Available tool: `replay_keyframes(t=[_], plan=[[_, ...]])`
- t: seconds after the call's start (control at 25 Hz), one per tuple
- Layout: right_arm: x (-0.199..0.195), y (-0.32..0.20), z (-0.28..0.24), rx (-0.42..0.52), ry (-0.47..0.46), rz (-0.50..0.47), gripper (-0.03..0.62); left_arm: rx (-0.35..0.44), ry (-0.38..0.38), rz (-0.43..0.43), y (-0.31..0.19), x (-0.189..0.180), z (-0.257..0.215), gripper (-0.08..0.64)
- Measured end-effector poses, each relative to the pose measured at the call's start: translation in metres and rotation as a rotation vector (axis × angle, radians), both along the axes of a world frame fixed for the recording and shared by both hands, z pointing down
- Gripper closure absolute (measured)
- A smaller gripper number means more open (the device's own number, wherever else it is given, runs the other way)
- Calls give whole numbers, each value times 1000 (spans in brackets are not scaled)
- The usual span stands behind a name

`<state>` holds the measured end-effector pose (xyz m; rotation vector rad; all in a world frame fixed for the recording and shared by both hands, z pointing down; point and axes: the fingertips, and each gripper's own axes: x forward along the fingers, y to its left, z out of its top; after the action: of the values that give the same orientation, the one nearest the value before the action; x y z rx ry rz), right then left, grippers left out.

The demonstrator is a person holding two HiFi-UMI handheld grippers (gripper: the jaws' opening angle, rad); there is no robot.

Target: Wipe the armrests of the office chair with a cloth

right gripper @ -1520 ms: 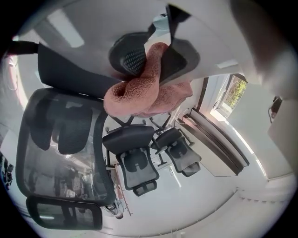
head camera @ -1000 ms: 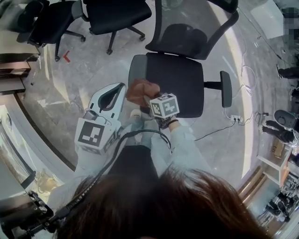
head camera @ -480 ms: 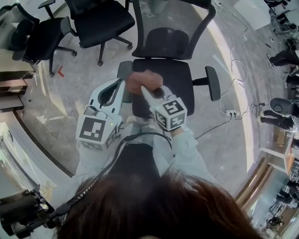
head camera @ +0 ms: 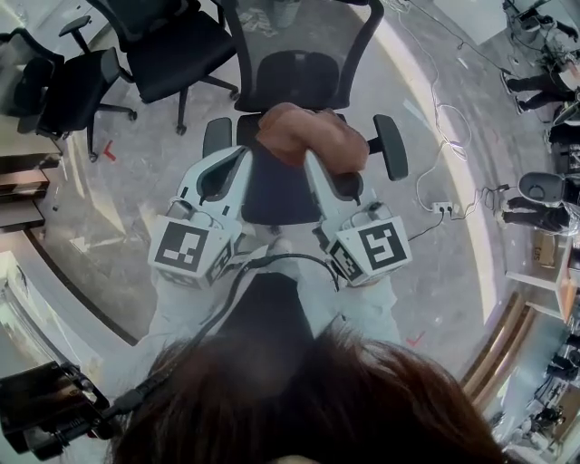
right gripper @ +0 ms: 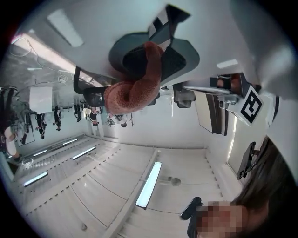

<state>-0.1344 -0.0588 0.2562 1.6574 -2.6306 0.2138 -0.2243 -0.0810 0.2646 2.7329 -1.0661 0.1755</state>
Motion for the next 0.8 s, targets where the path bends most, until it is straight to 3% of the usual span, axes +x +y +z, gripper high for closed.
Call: replay_keyframes(t=[0.12, 0.28, 0.32, 0.4, 0.52, 0.64, 0.8], plan=[[16, 18, -11, 18, -62, 2, 549, -56, 39, 81, 20, 15, 9, 557], [25, 39, -31, 62, -140, -63, 549, -205, 297, 206, 41, 36, -4, 548], [25, 44, -35, 76, -133, -83, 549, -224, 340, 233, 45, 41, -8, 465], [25, 52, -42, 104, -134, -114, 549, -241, 366, 286, 54, 53, -11, 350], [23, 67, -52, 133, -199, -197, 549, -260, 380, 353, 69, 66, -14, 255], [11, 86, -52, 138, -212, -313, 549, -261, 430, 377, 80, 67, -21, 233], [0, 103, -45, 113, -208, -396, 549, -247, 477, 379, 90, 63, -32, 233]])
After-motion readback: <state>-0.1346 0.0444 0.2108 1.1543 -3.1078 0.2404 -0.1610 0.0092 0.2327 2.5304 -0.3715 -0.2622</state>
